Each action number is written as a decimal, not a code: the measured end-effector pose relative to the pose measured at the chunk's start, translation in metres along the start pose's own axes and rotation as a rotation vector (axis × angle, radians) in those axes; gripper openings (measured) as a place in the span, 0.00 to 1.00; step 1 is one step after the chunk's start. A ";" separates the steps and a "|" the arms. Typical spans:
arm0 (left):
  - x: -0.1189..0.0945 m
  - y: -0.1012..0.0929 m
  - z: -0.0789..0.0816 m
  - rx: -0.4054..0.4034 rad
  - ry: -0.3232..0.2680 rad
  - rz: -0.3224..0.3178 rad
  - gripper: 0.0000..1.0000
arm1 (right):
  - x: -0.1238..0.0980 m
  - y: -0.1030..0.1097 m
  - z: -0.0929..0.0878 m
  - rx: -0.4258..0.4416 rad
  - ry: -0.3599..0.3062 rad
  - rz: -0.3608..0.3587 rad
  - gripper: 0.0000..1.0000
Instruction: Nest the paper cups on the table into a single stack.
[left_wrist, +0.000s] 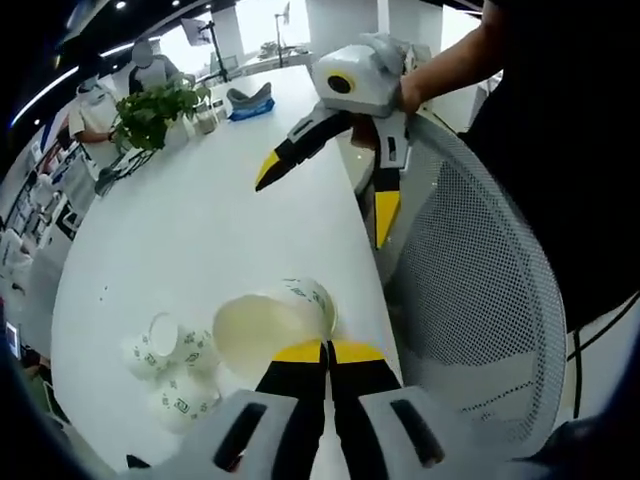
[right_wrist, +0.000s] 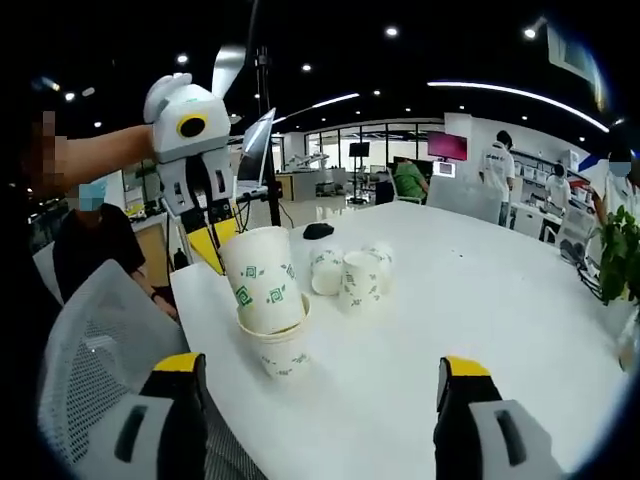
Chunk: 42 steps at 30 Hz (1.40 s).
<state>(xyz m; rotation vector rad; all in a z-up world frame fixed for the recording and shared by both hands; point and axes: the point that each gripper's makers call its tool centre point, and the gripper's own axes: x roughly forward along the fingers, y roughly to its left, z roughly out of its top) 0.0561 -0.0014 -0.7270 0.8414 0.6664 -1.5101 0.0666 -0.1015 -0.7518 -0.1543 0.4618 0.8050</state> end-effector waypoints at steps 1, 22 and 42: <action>0.000 0.000 0.001 0.003 0.002 -0.001 0.00 | 0.000 0.000 0.000 0.001 -0.001 -0.001 0.97; 0.005 0.006 -0.013 0.084 0.127 -0.016 0.00 | 0.001 0.001 -0.002 0.009 0.007 0.003 0.95; 0.010 0.001 0.000 0.089 0.084 -0.033 0.00 | 0.001 0.005 -0.004 0.000 0.017 0.011 0.93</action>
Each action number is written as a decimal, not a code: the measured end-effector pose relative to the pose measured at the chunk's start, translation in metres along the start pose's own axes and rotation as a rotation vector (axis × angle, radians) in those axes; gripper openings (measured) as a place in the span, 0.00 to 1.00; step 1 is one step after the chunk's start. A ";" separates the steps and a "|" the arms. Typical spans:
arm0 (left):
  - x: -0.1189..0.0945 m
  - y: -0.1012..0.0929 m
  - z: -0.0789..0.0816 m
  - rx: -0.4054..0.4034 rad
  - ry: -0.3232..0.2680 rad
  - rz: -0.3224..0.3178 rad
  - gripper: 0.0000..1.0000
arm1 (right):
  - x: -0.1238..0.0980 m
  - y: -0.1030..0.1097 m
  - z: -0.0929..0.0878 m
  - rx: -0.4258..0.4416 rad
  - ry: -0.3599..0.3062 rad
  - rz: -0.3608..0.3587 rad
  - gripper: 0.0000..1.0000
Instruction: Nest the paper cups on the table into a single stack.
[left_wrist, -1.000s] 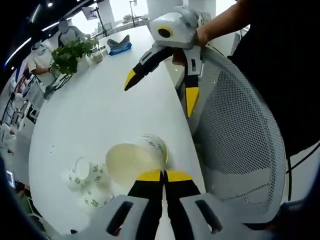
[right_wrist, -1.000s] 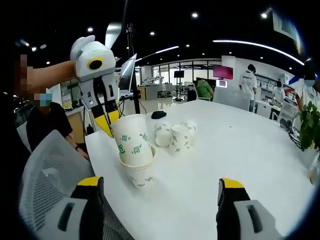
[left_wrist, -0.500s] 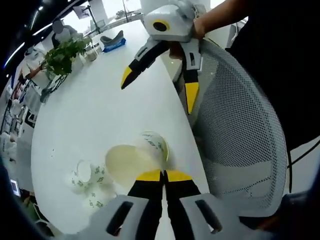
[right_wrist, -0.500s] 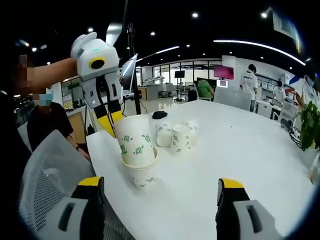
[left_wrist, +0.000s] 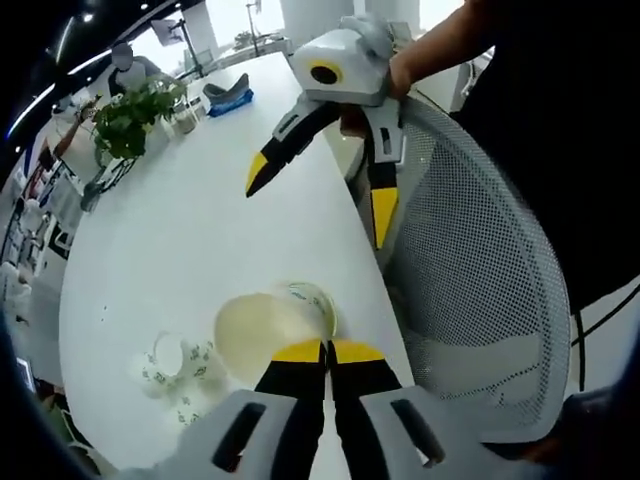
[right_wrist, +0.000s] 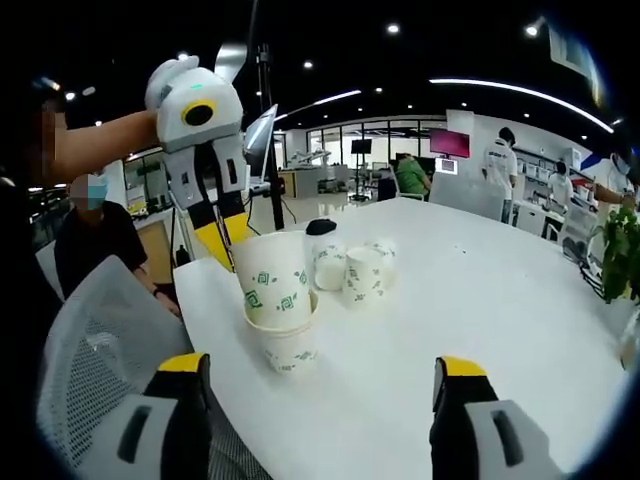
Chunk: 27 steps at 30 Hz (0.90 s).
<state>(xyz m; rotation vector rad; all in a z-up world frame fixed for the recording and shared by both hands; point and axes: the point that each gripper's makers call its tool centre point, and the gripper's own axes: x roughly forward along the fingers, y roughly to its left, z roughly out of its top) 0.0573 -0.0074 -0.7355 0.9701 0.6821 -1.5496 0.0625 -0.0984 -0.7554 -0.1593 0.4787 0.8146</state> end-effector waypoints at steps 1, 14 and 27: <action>0.002 0.000 0.000 0.002 0.003 -0.003 0.00 | 0.000 0.000 0.000 0.002 -0.001 -0.001 0.93; 0.016 -0.003 -0.001 0.004 0.016 -0.041 0.00 | 0.000 -0.001 0.000 0.006 -0.004 -0.002 0.91; 0.028 -0.008 -0.001 -0.017 0.014 -0.085 0.01 | 0.000 -0.001 0.000 0.009 -0.002 -0.004 0.91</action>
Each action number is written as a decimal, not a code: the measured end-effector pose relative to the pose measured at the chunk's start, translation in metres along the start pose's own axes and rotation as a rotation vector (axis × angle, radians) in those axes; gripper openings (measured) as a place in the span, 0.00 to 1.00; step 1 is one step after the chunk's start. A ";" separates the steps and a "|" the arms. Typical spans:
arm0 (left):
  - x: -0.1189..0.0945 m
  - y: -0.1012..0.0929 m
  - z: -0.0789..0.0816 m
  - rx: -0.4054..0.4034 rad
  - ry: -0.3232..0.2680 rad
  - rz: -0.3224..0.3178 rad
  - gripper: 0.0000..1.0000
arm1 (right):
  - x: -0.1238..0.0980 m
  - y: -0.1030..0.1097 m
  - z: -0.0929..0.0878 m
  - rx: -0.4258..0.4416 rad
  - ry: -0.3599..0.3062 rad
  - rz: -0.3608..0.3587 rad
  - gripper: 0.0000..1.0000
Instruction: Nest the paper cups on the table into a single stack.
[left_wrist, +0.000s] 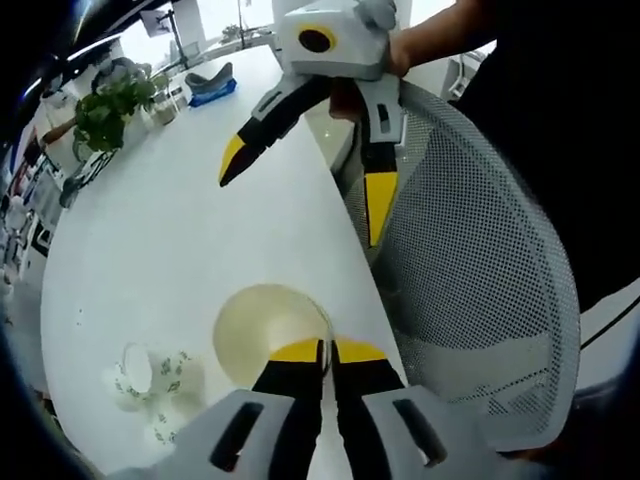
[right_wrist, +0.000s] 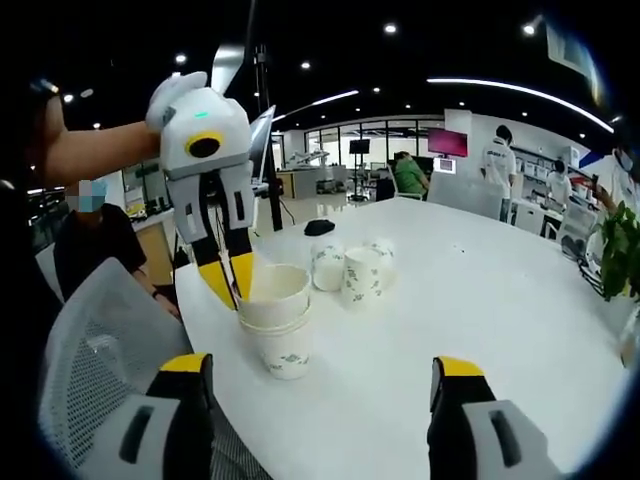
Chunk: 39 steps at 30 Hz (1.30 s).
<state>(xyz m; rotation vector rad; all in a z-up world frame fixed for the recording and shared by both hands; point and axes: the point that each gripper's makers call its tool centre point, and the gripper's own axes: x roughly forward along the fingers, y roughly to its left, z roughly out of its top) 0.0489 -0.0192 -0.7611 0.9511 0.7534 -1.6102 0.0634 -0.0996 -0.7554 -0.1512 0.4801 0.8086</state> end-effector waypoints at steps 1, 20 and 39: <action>0.001 -0.001 0.000 -0.001 0.001 -0.003 0.01 | 0.000 0.000 0.000 0.000 0.000 0.000 0.91; 0.006 -0.004 -0.002 -0.005 0.002 -0.027 0.04 | 0.000 -0.001 -0.002 -0.003 0.013 -0.003 0.89; 0.016 -0.002 -0.001 -0.025 -0.004 -0.069 0.01 | 0.001 -0.003 -0.005 -0.005 0.021 -0.005 0.88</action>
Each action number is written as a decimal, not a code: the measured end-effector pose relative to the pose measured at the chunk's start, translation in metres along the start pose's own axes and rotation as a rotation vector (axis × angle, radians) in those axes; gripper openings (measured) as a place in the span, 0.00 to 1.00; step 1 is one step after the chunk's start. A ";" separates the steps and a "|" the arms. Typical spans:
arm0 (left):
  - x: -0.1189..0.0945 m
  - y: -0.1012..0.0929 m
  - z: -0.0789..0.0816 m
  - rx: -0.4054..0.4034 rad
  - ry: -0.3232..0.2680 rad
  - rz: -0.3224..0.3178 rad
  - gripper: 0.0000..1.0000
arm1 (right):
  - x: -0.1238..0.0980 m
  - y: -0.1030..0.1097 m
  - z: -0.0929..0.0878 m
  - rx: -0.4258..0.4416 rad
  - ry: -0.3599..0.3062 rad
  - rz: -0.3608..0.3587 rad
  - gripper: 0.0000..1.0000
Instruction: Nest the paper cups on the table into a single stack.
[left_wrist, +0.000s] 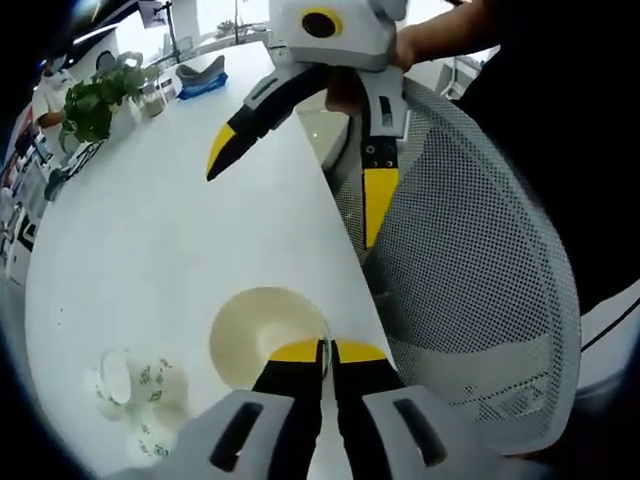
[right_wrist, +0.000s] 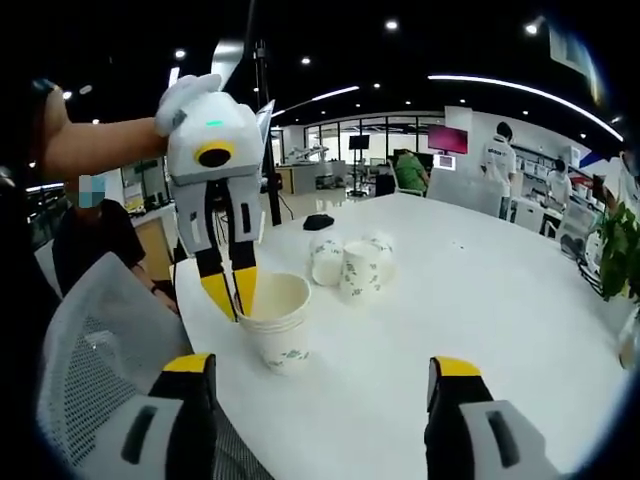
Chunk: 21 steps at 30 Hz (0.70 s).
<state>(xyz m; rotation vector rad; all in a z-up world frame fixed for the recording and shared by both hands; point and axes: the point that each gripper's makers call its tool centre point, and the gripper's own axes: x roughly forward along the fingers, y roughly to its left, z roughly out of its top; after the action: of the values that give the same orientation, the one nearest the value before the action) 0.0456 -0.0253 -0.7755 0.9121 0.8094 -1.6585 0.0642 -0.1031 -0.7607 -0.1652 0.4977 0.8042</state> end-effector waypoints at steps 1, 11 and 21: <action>0.000 -0.001 0.000 -0.002 -0.001 0.001 0.01 | 0.000 0.000 0.000 -0.001 0.000 0.000 0.88; -0.002 -0.004 0.004 -0.025 -0.048 0.036 0.11 | 0.001 0.003 0.000 0.002 0.004 0.011 0.88; -0.016 -0.002 0.014 -0.118 -0.180 0.103 0.18 | -0.002 0.001 0.002 0.008 0.009 0.009 0.88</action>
<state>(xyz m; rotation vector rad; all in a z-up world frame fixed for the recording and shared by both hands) 0.0445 -0.0297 -0.7542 0.6998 0.7181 -1.5610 0.0633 -0.1031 -0.7583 -0.1593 0.5104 0.8110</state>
